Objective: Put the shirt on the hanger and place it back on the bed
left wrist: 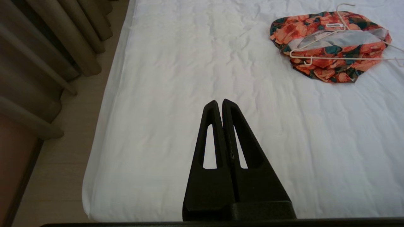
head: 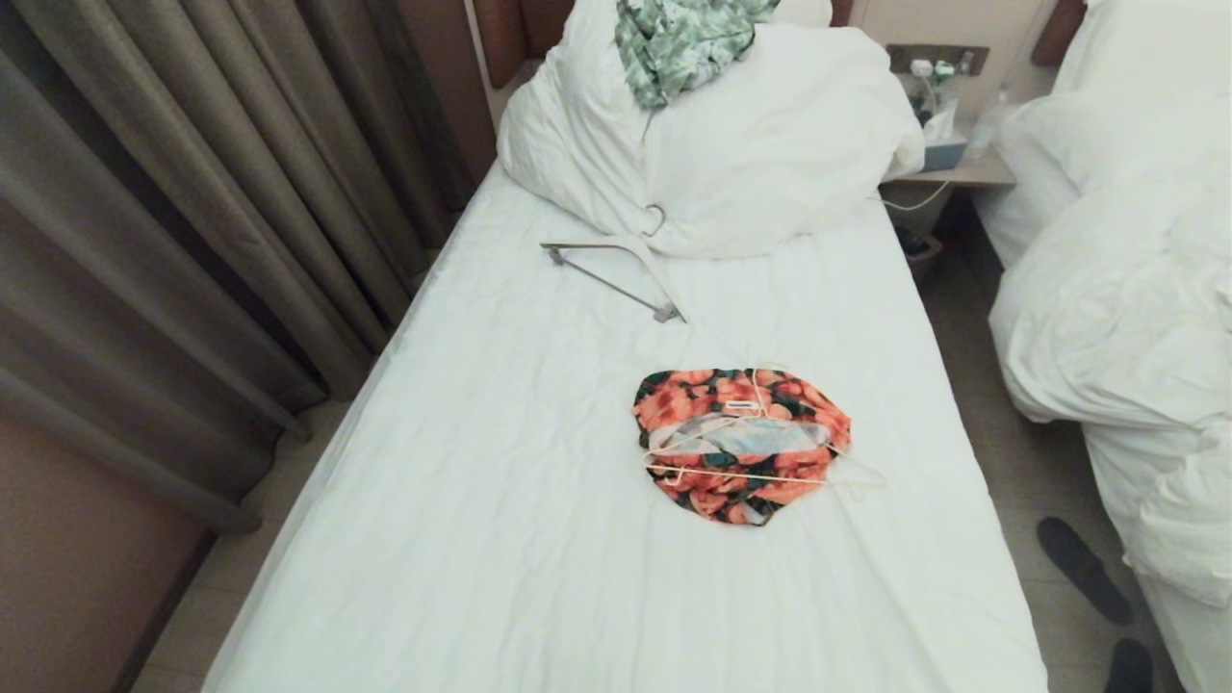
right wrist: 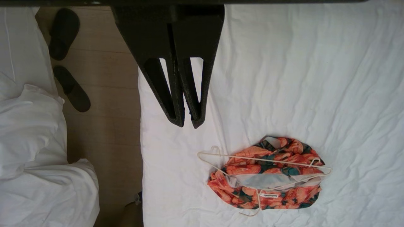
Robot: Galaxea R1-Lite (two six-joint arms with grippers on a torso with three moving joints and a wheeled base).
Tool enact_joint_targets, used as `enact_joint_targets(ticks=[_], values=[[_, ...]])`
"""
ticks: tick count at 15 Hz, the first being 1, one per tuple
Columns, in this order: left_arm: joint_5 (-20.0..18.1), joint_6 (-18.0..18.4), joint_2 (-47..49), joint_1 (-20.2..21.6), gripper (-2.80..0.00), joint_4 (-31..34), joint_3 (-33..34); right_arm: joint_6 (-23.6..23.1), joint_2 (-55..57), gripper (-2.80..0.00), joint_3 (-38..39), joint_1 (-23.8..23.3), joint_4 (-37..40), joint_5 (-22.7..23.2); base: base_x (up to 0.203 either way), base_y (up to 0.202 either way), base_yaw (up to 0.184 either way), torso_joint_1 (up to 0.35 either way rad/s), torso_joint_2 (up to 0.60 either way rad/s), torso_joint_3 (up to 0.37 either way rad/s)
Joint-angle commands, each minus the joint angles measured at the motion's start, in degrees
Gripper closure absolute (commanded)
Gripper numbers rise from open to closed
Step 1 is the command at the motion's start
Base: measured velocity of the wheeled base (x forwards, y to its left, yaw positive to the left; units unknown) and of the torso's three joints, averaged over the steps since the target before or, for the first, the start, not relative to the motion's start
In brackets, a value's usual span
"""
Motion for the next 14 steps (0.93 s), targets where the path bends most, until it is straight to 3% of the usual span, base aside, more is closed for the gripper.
enact_joint_targets(ticks=[1, 14], values=[[-0.01, -0.11, 0.18, -0.02, 0.0, -0.01, -0.02, 0.11, 0.13, 0.0, 0.02, 0.0, -0.02, 0.02, 0.0, 0.0, 0.0, 0.0, 0.0, 0.0], [-0.01, -0.11, 0.18, -0.02, 0.0, -0.01, -0.02, 0.99, 0.13, 0.0, 0.02, 0.0, -0.02, -0.06, 0.0, 0.0, 0.0, 0.0, 0.0, 0.0]])
